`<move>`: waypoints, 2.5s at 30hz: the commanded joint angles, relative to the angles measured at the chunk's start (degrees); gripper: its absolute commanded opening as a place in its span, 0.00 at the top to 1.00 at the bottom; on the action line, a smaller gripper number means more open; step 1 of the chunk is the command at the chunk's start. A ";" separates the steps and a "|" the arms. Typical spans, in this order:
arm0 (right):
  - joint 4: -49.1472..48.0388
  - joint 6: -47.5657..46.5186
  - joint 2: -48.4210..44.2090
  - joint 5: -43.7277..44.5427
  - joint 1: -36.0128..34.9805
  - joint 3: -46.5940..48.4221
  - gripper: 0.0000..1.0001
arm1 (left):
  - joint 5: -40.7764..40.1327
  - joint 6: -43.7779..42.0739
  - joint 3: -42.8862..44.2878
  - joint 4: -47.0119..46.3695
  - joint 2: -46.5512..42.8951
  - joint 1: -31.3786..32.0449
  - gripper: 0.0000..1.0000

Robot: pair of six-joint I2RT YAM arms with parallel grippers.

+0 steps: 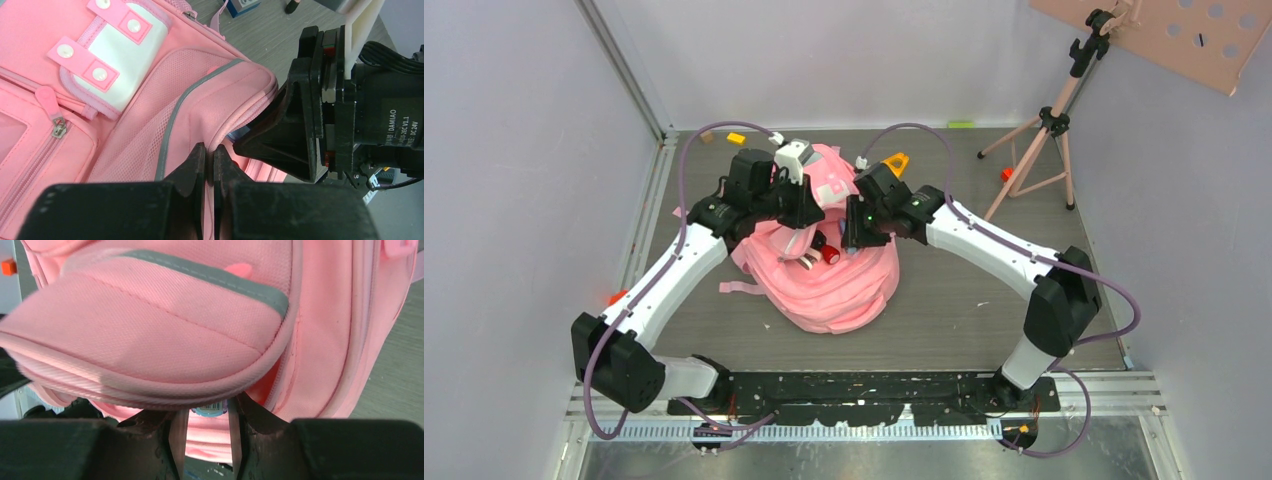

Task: Pack the student bag
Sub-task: Place the stationery in the student bag, then zip the student bag at the center of the board.

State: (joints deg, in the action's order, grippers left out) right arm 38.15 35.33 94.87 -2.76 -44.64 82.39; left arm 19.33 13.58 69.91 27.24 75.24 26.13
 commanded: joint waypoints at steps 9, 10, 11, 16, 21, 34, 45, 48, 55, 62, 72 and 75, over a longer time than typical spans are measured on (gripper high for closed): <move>-8.47 -1.65 1.75 14.21 -2.82 1.63 0.92 | 0.54 0.65 0.57 -8.19 -1.75 -0.20 1.00; -8.28 -1.95 1.74 14.60 -3.06 1.59 0.90 | 0.53 0.65 0.58 -8.17 -1.75 -0.20 1.00; -8.14 -2.07 1.55 15.28 -3.12 1.45 0.86 | 0.49 0.58 0.58 -8.11 -1.84 -0.20 1.00; -7.57 -2.76 0.43 17.40 -3.34 0.56 0.68 | 0.43 0.54 0.58 -8.08 -1.77 -0.20 1.00; -8.46 -3.99 -1.29 17.27 -3.35 -0.42 0.57 | 0.44 0.57 0.58 -8.02 -1.79 -0.20 1.00; -6.58 -5.48 -8.50 16.82 -3.35 -1.59 0.46 | 0.44 0.46 0.62 -7.94 -1.16 -0.20 1.00; -3.22 -4.44 -9.87 19.58 -2.82 -4.55 0.49 | 2.83 0.39 0.99 -8.02 -0.26 -0.16 1.00; -3.47 -4.44 -8.12 18.75 -2.82 -3.53 0.50 | 3.29 0.48 1.17 -7.80 0.35 -0.11 1.00; -5.53 -5.13 -4.04 20.54 -2.40 -3.63 0.73 | 3.78 0.07 1.36 -7.63 0.91 0.85 1.00; -7.01 -4.79 -1.00 19.63 -0.04 -3.98 0.80 | 3.72 -0.91 1.41 -7.56 1.76 2.96 1.00; -9.45 -7.38 -2.19 21.54 6.38 -5.98 1.00 | 2.35 -1.45 1.97 -8.00 3.50 8.98 1.00; -11.92 -8.53 -2.60 18.72 9.11 -6.71 1.00 | -0.42 -1.23 0.67 -8.00 3.21 9.78 1.00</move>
State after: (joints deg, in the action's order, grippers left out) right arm 32.53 28.64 93.67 15.70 -39.90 76.58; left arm 18.63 12.82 69.71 24.73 79.42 34.02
